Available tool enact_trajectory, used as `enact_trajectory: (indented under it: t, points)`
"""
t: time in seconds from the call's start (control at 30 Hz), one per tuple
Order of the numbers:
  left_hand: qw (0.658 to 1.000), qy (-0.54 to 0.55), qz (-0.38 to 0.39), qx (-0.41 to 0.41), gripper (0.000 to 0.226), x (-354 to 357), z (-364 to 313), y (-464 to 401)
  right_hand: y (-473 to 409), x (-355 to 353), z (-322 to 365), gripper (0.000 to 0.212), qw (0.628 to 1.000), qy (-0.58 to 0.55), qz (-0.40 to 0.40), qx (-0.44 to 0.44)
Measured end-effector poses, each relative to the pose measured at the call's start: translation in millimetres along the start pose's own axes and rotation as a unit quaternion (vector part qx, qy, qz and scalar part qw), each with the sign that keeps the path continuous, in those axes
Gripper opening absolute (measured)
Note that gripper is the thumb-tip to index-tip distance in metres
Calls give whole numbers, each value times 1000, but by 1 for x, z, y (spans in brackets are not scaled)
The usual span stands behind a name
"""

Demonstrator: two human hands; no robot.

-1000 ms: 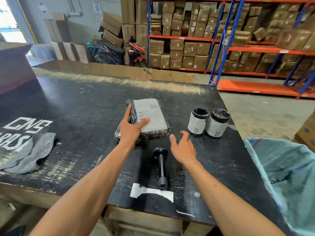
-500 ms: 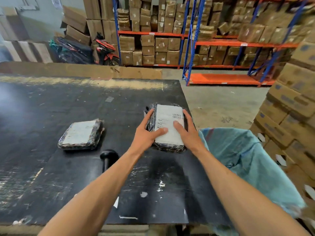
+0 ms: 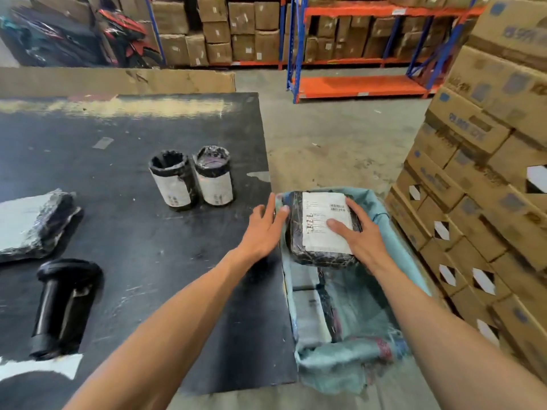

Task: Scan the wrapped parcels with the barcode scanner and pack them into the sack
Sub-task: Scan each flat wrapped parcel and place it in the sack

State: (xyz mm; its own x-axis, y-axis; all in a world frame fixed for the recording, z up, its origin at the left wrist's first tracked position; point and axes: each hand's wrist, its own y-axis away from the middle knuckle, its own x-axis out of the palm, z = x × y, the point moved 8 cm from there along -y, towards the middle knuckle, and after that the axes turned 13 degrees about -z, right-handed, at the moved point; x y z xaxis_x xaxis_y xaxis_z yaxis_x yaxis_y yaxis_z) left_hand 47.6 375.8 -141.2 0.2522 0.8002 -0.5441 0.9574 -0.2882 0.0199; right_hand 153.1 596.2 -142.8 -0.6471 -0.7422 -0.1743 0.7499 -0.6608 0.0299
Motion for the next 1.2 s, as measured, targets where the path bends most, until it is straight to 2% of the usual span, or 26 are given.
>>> enact_trajectory:
  t: [0.07,0.17,0.3,0.5,0.7,0.8,0.9,1.0,1.1,1.2]
  points:
    - [997,-79,-2,25,73,16,2,-11,-10,-13,-26,79,1000,6,-12,17]
    - [971,-220,1,93,75,38,5,-27,-23,-18,-60,85,999,25,-9,43]
    - [939,-319,-21,125,76,52,18,-43,-40,-8,-102,91,996,49,0,69]
    - [932,-337,-27,130,73,56,24,-47,-49,38,-157,87,988,84,56,117]
    - [930,-343,-34,126,72,55,24,-47,-45,82,-174,93,984,91,84,126]
    - [925,-356,-33,129,72,55,24,-45,-40,87,-189,93,976,149,113,112]
    - [924,-360,-31,130,72,55,22,-45,-42,88,-203,90,946,272,156,86]
    - [923,-363,-30,126,72,55,21,-45,-54,87,-202,87,878,442,179,-39]
    - [922,-364,-30,127,72,55,21,-45,-50,106,-192,75,817,513,206,-162]
    - [923,-362,-30,129,72,55,22,-45,-26,139,-191,68,783,548,229,-185]
